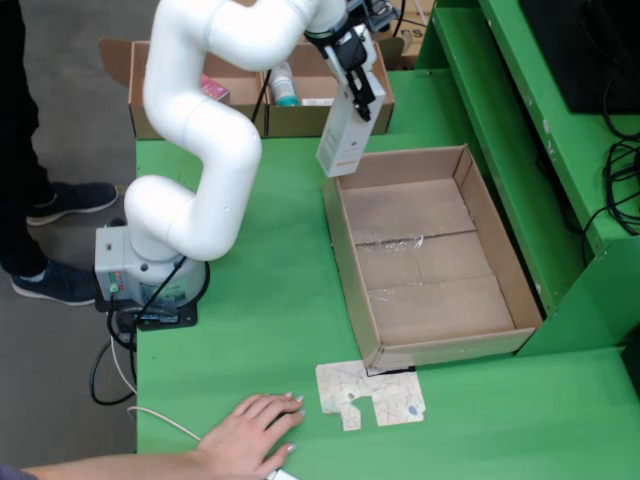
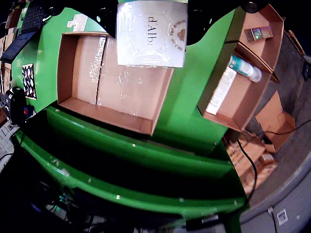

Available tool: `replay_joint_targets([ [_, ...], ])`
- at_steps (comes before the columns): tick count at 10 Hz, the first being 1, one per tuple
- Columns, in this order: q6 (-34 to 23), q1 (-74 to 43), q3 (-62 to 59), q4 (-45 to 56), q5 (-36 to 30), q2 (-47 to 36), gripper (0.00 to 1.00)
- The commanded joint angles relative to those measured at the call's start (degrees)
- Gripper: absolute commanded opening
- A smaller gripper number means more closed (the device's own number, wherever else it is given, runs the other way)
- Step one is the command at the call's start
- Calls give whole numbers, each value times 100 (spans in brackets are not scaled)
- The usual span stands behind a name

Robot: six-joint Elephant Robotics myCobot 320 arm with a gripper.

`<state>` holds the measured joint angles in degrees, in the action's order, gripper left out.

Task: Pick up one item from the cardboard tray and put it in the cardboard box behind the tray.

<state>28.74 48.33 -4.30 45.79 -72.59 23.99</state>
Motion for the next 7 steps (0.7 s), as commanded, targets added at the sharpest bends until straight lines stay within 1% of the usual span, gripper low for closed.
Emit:
replay_joint_targets([
  [1, 1010, 1416, 430, 675, 621, -1359, 0],
  [2, 1207, 1682, 430, 695, 759, -1371, 0],
  [3, 1524, 2188, 430, 620, 1004, -1408, 0],
  [4, 1688, 2439, 430, 601, 1118, -1431, 0],
  [6, 1741, 2564, 430, 473, 1140, -1397, 0],
  [7, 1899, 2832, 430, 390, 1268, -1373, 0],
])
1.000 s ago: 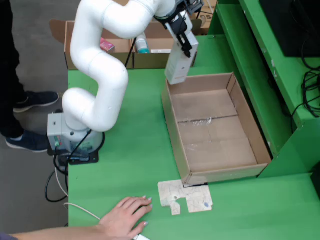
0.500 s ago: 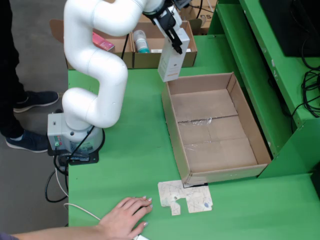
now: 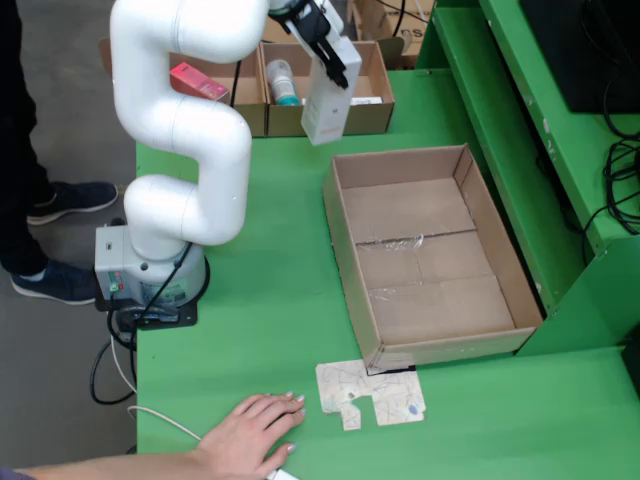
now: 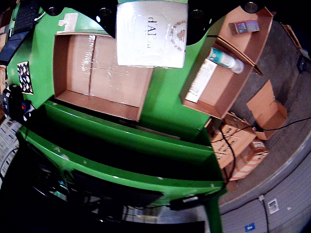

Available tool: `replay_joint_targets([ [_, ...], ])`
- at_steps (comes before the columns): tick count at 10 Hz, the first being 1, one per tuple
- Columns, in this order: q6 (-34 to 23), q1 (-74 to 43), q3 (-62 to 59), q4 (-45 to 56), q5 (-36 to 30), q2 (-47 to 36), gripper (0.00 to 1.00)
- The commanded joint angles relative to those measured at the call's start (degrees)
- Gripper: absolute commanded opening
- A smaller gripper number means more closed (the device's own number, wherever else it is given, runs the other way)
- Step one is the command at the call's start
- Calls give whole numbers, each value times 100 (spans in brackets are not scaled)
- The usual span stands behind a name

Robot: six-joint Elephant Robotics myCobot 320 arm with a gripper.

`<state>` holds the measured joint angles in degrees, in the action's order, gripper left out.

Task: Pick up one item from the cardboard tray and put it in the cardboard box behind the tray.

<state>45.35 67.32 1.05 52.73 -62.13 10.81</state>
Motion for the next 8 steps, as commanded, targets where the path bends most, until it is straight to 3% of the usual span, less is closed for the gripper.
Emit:
replay_joint_targets([
  [1, 238, 933, -105, -304, 222, -55, 0],
  [3, 395, 1262, -105, -512, 333, 108, 0],
  [8, 133, 1458, -105, -1095, 104, 421, 0],
])
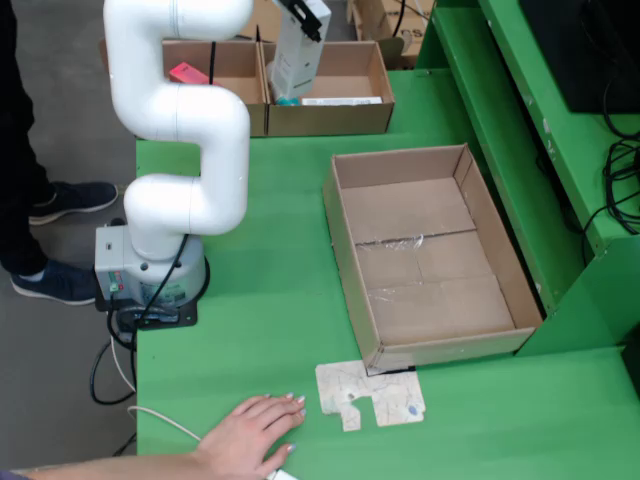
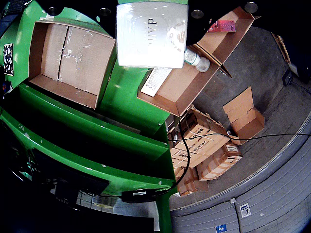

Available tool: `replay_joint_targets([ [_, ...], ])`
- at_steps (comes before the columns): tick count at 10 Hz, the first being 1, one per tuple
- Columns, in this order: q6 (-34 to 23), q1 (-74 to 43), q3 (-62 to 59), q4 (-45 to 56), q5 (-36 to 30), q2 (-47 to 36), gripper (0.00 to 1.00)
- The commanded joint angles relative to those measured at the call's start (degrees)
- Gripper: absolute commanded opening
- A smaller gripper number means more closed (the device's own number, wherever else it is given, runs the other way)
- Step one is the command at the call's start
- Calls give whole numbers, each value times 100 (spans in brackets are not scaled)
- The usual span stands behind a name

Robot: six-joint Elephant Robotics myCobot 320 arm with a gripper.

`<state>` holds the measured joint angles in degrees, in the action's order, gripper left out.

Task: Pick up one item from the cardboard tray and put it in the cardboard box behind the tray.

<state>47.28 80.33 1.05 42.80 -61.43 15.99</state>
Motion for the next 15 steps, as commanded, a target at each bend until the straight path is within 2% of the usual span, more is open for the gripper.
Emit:
replay_joint_targets([
  [1, -185, 251, -105, -180, -85, -2, 0],
  [5, -194, 315, -105, -294, -129, 39, 0],
  [6, -507, 313, -105, -661, -255, 213, 0],
  [8, -507, 313, -105, -661, -255, 213, 0],
  [11, -984, 319, -105, -1561, -203, 693, 0],
  [13, -984, 319, -105, -1560, -203, 693, 0],
  [14, -1238, 205, -105, -2016, -224, 957, 0],
  [15, -1238, 205, -105, -2016, -224, 957, 0],
])
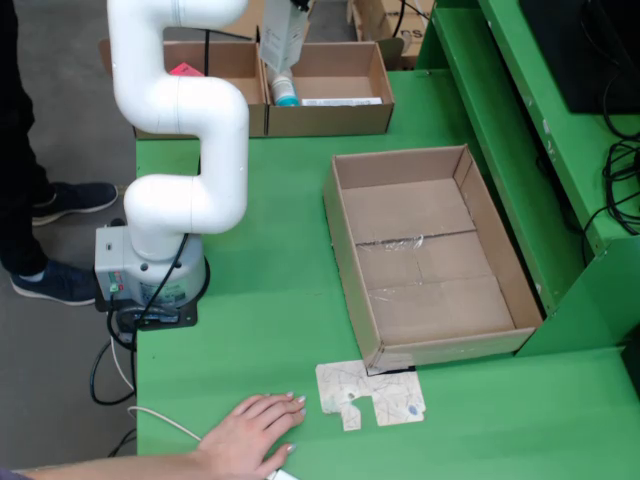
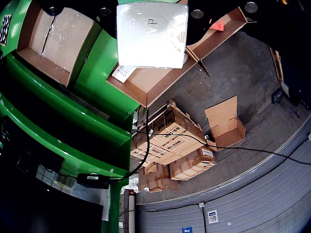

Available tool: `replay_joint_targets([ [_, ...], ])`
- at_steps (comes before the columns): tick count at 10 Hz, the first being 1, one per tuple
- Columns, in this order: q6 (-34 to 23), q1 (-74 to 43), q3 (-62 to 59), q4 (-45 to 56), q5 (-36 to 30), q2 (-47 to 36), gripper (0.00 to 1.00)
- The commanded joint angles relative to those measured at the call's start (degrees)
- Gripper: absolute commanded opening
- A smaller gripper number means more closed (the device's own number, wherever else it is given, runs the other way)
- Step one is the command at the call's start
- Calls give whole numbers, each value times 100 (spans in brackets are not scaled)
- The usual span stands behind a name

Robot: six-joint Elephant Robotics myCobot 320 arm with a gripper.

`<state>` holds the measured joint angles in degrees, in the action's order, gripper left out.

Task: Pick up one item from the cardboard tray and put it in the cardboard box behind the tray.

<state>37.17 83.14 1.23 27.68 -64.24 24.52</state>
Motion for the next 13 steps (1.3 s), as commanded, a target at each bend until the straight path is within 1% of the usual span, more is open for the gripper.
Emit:
replay_joint_targets([
  [1, -330, -98, -123, -778, 78, 250, 0],
  [2, -253, -73, -123, -760, 138, 259, 0],
  [3, 56, 66, -123, -496, 296, 134, 0],
  [5, 56, 66, -123, -496, 296, 134, 0],
  [6, 790, 96, -123, 36, 402, -107, 0],
  [7, 790, 96, -123, 36, 402, -107, 0],
  [9, 1068, -117, -123, 227, 191, -129, 0],
  [10, 1068, -117, -123, 227, 191, -129, 0],
  [11, 1502, -48, -123, 488, 242, -251, 0],
  [12, 1502, -48, -123, 488, 242, -251, 0],
  [13, 1711, 4, -123, 678, 298, -329, 0],
])
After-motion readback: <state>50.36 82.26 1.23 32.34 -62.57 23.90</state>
